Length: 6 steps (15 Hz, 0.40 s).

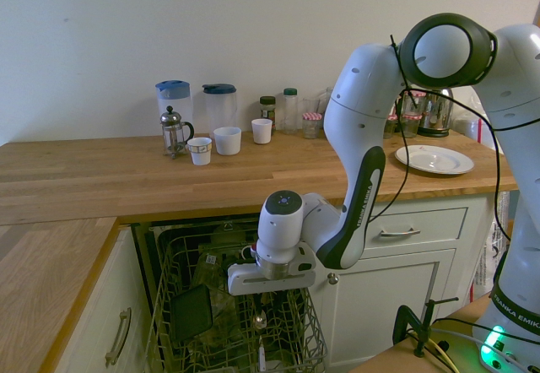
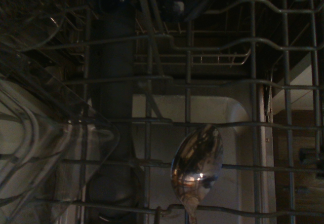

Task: Put the spoon in the dishwasher

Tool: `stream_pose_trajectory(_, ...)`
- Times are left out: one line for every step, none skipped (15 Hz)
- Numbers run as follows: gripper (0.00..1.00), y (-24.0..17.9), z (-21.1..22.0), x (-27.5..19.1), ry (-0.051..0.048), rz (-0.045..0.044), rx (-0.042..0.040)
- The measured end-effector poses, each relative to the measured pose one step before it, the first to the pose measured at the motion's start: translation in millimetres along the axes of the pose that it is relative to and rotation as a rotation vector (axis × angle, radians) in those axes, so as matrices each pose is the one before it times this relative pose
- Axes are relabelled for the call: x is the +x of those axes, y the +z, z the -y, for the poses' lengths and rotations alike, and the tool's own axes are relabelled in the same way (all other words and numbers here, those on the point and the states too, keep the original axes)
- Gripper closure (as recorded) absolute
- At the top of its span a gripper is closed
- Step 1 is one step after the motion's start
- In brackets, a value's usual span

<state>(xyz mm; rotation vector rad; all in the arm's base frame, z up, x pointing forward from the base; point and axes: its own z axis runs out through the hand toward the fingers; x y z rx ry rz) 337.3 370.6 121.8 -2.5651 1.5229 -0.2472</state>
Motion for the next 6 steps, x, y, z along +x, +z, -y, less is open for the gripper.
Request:
stream_pose_trajectory(0.0,-9.71,0.33,-0.1,-0.00131,-0.0046,0.01059)
stream_pose_trajectory(0.0,-12.29,-0.99,0.75,-0.00237,-0.00542,0.01256)
stream_pose_trajectory(0.0,-13.47,-2.06,1.34,-0.00073,-0.00685,0.01183)
stream_pose_trajectory(0.0,-15.21,-2.77,0.76,0.0015,-0.0068,0.01199)
stream_pose_trajectory(0.0,-15.25,-3.06,-0.1,0.0068,-0.00741,0.00982)
stream_pose_trajectory(0.0,-14.47,-2.43,-1.1,0.00852,-0.00497,0.00886)
